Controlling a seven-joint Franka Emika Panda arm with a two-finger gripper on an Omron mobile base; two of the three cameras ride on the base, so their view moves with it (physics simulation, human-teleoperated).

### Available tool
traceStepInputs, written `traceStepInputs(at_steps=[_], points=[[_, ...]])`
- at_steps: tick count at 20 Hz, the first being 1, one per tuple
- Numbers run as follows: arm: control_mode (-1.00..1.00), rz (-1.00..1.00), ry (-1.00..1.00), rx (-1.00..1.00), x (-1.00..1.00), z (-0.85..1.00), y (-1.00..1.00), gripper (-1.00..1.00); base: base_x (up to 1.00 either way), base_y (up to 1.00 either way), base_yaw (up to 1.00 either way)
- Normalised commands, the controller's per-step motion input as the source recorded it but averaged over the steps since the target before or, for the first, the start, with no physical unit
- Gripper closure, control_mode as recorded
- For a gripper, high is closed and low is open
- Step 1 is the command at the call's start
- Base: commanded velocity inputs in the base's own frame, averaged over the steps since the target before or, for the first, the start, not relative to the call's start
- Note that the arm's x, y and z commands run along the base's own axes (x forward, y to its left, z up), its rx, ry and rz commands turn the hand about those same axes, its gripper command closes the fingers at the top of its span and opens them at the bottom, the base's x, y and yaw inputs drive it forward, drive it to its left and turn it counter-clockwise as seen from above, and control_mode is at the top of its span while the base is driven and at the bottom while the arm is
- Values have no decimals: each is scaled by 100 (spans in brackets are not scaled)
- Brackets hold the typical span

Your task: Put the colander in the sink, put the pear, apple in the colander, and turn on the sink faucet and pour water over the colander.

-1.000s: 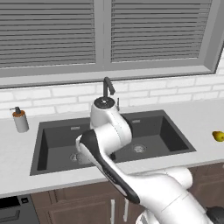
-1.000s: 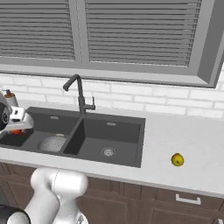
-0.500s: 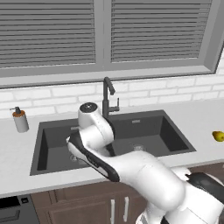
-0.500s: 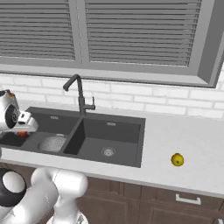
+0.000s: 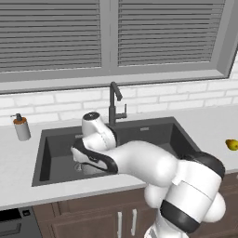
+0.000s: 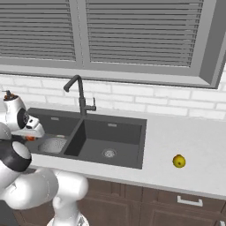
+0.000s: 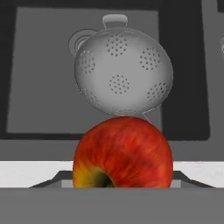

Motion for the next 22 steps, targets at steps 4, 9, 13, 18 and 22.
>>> traceStepInputs(at_steps=[4,9,13,18,22], points=[[-100,-12,5,0,19,-44,0,100,0,0,0],[-100,-12,2,0,34,-39,0,100,0,0,0],[-100,-12,2,0,35,-37,0,100,0,0,0],[-100,-11,1,0,22,-35,0,100,0,0,0],[-100,-11,0,0,8,-31,0,100,0,0,0]])
